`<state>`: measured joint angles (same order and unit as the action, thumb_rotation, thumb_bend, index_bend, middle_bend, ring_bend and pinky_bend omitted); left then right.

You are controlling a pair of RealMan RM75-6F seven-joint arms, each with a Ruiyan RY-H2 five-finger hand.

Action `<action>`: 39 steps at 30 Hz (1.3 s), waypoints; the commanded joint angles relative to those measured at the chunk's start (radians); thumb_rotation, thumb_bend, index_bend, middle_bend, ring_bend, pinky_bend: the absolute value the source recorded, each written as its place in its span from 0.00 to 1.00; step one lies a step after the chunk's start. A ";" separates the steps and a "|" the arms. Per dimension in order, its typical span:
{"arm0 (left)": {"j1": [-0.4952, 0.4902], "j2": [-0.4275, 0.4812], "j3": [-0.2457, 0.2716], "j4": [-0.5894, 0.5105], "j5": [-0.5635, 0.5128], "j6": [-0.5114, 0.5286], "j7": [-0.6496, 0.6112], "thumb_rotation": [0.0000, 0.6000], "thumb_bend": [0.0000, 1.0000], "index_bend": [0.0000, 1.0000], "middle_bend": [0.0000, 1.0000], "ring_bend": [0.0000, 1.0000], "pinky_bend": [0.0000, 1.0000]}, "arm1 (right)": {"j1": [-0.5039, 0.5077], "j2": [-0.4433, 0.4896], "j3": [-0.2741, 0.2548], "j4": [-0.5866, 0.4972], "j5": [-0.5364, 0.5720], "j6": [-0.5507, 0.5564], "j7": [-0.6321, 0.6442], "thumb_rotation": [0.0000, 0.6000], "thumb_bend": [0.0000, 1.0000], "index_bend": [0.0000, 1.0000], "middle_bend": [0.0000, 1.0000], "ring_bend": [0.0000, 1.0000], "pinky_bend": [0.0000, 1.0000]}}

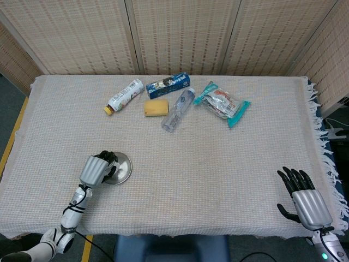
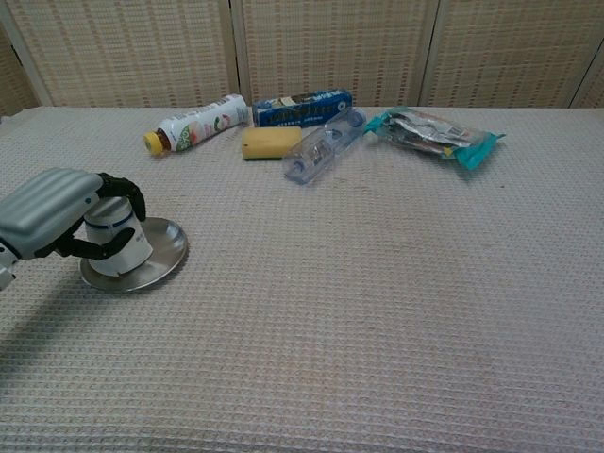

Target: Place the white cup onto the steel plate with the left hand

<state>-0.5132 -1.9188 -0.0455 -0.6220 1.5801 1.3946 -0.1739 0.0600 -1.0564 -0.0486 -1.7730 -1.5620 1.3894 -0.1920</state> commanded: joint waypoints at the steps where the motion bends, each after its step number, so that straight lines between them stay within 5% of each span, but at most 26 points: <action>1: 0.012 -0.008 0.015 -0.017 0.015 0.024 -0.015 1.00 0.46 0.46 0.52 0.42 0.70 | 0.000 0.000 0.000 0.000 0.000 -0.001 -0.001 0.89 0.20 0.00 0.00 0.00 0.00; 20: -0.033 -0.053 -0.011 0.145 -0.010 -0.032 -0.021 1.00 0.46 0.47 0.52 0.42 0.70 | -0.004 -0.012 0.006 0.005 0.011 0.007 -0.031 0.89 0.20 0.00 0.00 0.00 0.00; 32: 0.001 -0.022 0.022 -0.017 0.018 0.036 -0.112 1.00 0.46 0.47 0.52 0.43 0.70 | -0.001 -0.014 0.005 0.005 0.014 -0.004 -0.030 0.89 0.20 0.00 0.00 0.00 0.00; 39: -0.015 -0.031 0.001 0.046 0.002 0.016 -0.062 1.00 0.46 0.47 0.52 0.43 0.70 | 0.000 -0.009 0.002 0.003 0.012 -0.006 -0.021 0.89 0.20 0.00 0.00 0.00 0.00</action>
<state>-0.5235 -1.9457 -0.0371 -0.5980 1.5882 1.4165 -0.2485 0.0598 -1.0654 -0.0462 -1.7700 -1.5500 1.3829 -0.2125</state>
